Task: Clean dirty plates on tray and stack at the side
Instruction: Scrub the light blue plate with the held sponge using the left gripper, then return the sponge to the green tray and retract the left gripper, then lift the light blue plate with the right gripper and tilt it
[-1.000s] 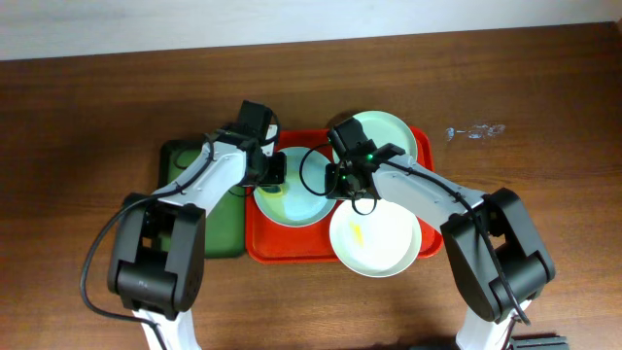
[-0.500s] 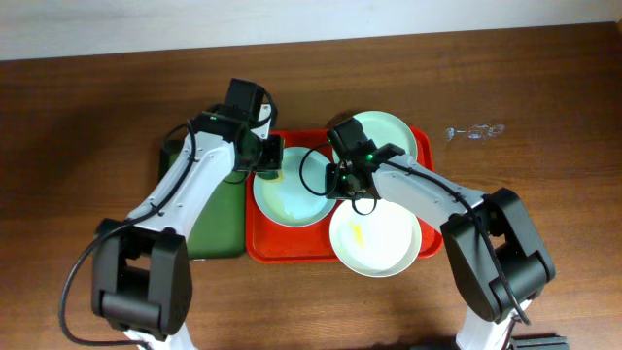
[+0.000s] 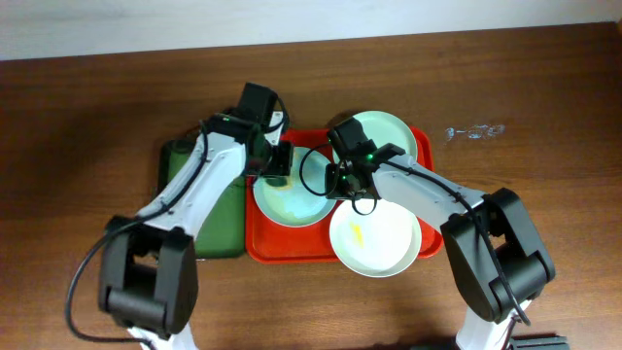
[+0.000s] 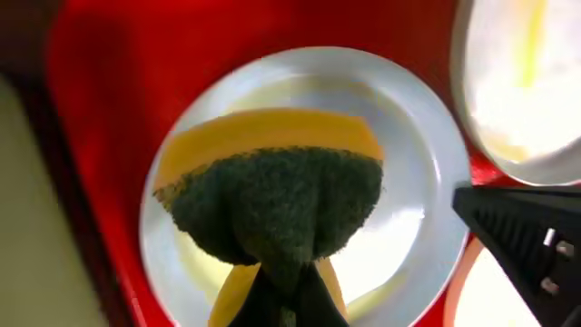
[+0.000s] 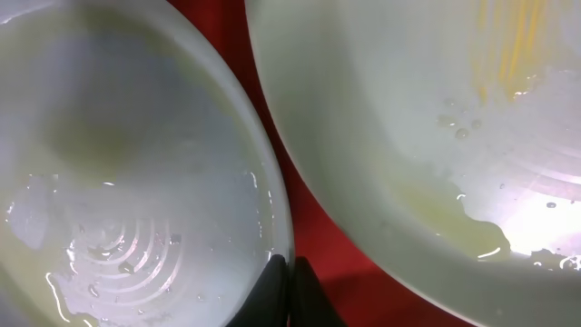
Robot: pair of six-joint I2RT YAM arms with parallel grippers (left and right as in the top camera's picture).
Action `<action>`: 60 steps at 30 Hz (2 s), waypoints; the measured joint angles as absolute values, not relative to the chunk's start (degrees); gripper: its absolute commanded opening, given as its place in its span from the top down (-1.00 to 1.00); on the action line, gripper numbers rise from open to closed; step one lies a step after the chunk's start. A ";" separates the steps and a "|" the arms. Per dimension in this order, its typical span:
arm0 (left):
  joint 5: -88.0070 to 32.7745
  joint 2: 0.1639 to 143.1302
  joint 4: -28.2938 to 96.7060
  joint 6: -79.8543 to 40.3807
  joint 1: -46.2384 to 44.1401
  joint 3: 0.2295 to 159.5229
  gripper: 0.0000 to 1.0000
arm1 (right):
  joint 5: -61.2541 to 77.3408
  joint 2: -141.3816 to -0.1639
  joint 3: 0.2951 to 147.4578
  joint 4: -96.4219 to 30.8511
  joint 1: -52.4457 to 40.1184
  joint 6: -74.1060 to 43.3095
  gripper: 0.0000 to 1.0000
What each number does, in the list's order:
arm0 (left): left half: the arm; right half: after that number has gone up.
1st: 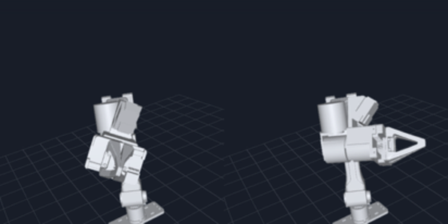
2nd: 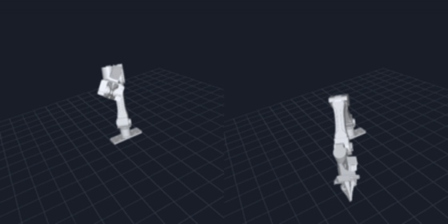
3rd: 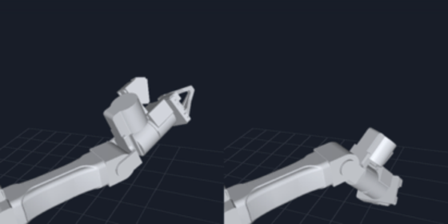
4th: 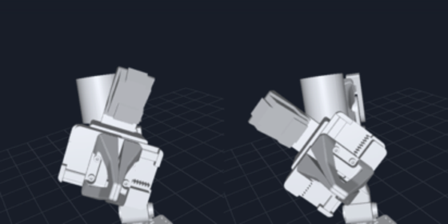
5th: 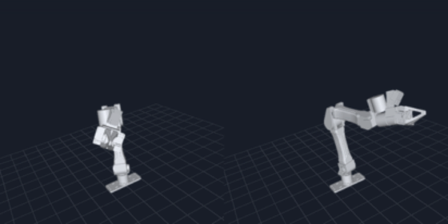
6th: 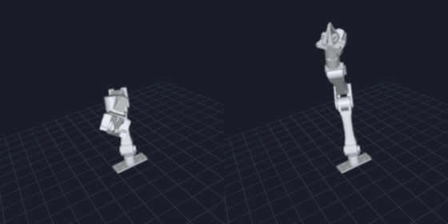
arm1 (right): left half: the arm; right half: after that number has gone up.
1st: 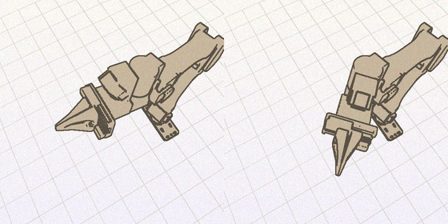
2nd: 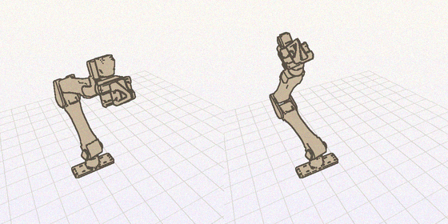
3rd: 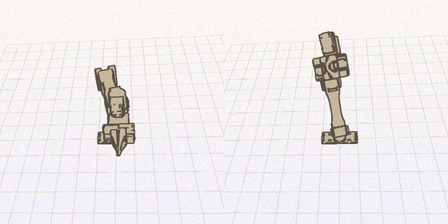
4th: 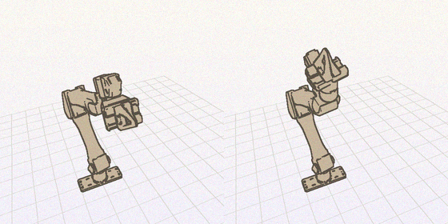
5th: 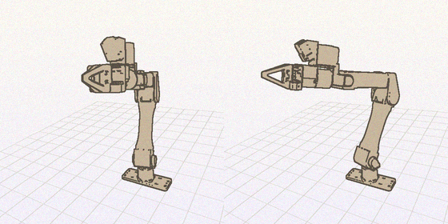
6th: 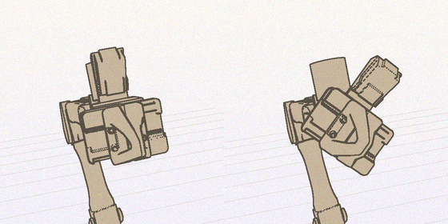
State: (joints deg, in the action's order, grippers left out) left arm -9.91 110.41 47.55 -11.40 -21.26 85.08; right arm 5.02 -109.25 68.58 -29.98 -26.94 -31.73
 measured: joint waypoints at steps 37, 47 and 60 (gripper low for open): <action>4.97 105.60 52.12 -9.91 -6.09 67.29 -0.35 | 5.48 -109.25 68.58 -30.00 -26.76 -31.70 0.34; 9.98 75.05 51.48 -16.78 -2.26 74.59 -0.98 | 4.95 -109.27 68.29 -28.27 -26.70 -31.86 0.67; 10.13 74.46 51.81 -16.78 -2.26 74.59 -0.99 | 5.43 -109.38 67.92 -27.59 -26.72 -31.70 0.69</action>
State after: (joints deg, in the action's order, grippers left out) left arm 10.13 74.46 51.81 -16.78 -2.26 74.59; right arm 5.43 -109.38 67.92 -27.59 -26.72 -31.70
